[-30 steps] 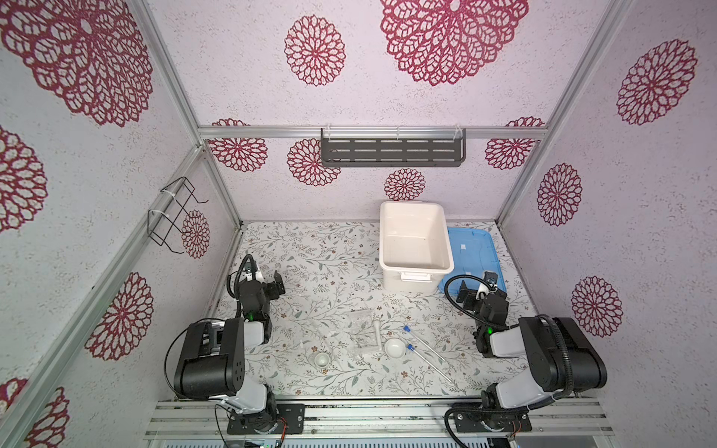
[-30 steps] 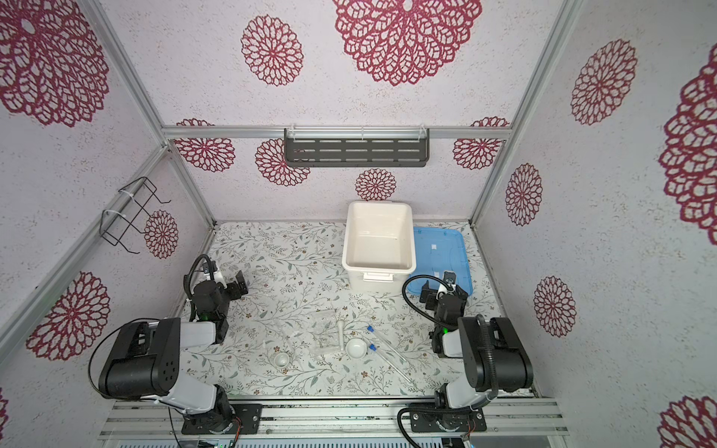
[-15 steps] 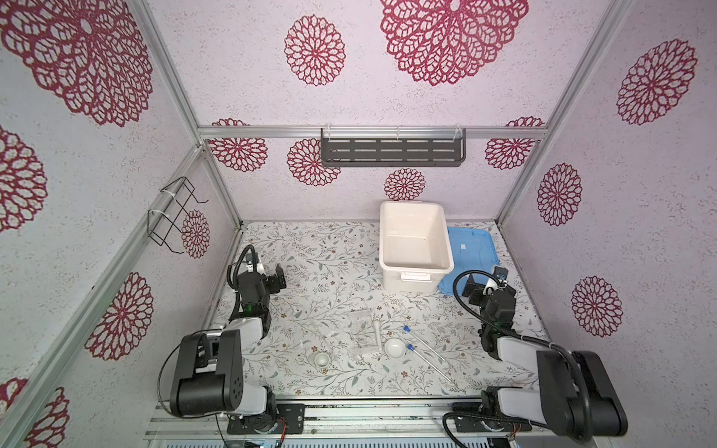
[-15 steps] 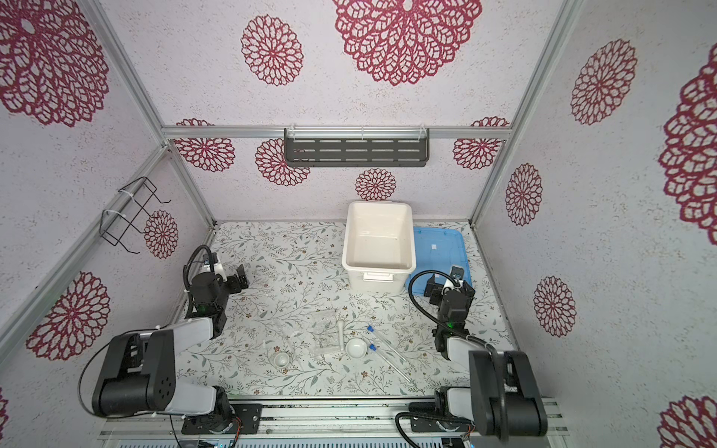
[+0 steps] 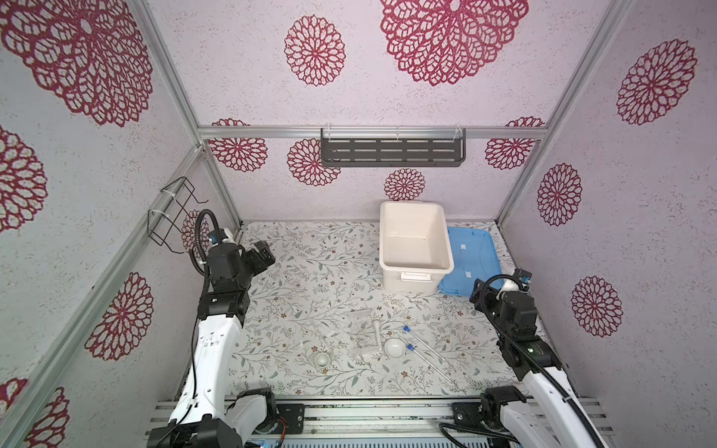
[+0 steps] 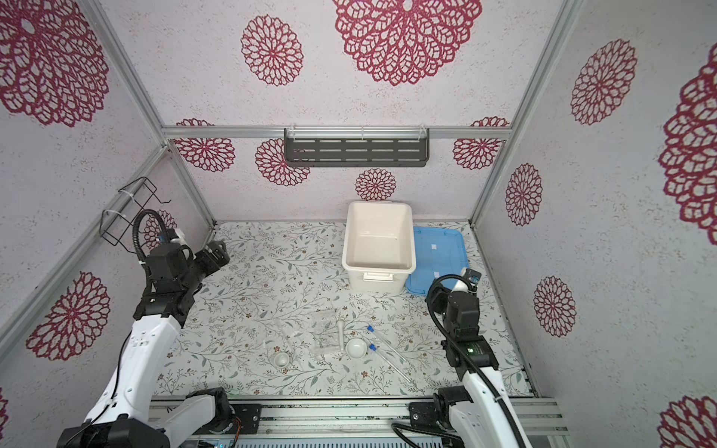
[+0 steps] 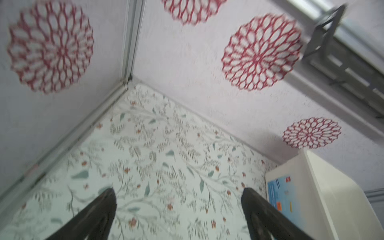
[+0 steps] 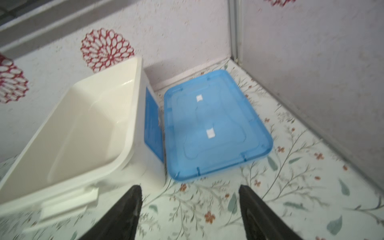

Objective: Organize the chemistry lab equipment

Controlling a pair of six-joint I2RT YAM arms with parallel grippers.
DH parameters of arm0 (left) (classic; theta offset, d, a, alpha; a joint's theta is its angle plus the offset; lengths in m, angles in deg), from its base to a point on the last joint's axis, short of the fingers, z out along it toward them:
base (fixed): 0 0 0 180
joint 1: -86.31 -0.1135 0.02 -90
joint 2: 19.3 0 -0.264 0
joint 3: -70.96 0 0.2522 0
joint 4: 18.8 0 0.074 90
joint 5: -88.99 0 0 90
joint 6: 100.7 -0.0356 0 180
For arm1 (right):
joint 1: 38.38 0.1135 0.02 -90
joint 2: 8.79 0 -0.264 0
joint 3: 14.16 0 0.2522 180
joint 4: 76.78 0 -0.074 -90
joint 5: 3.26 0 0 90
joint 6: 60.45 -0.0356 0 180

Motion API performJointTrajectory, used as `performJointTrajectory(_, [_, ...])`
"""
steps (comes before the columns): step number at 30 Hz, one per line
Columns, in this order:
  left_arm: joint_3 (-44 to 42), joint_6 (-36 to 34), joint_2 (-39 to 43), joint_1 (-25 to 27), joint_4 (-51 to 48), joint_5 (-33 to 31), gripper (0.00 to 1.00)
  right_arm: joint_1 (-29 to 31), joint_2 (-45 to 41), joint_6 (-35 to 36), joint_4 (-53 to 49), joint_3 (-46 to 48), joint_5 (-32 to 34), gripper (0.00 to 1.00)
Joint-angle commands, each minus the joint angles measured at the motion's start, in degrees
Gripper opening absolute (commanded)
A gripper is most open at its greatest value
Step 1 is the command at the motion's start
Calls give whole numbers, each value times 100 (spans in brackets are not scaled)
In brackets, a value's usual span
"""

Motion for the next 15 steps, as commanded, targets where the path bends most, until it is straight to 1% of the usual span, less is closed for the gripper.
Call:
performJointTrajectory(1, [51, 193, -28, -34, -1496, 1086, 98, 381, -268, -489, -1215, -245, -571, 96])
performJointTrajectory(2, [20, 71, -10, -14, -1548, 1182, 97, 561, -245, -561, -1368, -288, -598, 99])
performJointTrajectory(3, [-16, -55, -9, -9, -1576, 1215, 97, 735, -195, -570, -1457, -323, -624, 99])
performJointTrajectory(5, [-80, -259, -39, 65, -1682, 874, 97, 1152, -2, -510, -1590, -436, -484, 99])
performJointTrajectory(7, [-60, -284, -124, 124, -1819, 492, 97, 1580, 260, -469, -1580, -559, -329, 99])
performJointTrajectory(9, [-47, -238, -239, 141, -1851, 326, 97, 2079, 594, -496, -1447, -657, -77, 99])
performJointTrajectory(12, [-23, -74, -466, 143, -1877, 218, 97, 2966, 1371, -594, -1255, -926, 449, 99])
performJointTrajectory(14, [40, -6, -628, 158, -1982, 50, 97, 3688, 2060, -591, -1159, -1274, 935, 99])
performJointTrajectory(15, [63, 24, -689, 158, -2037, -26, 97, 3943, 2370, -582, -1119, -1462, 1070, 99])
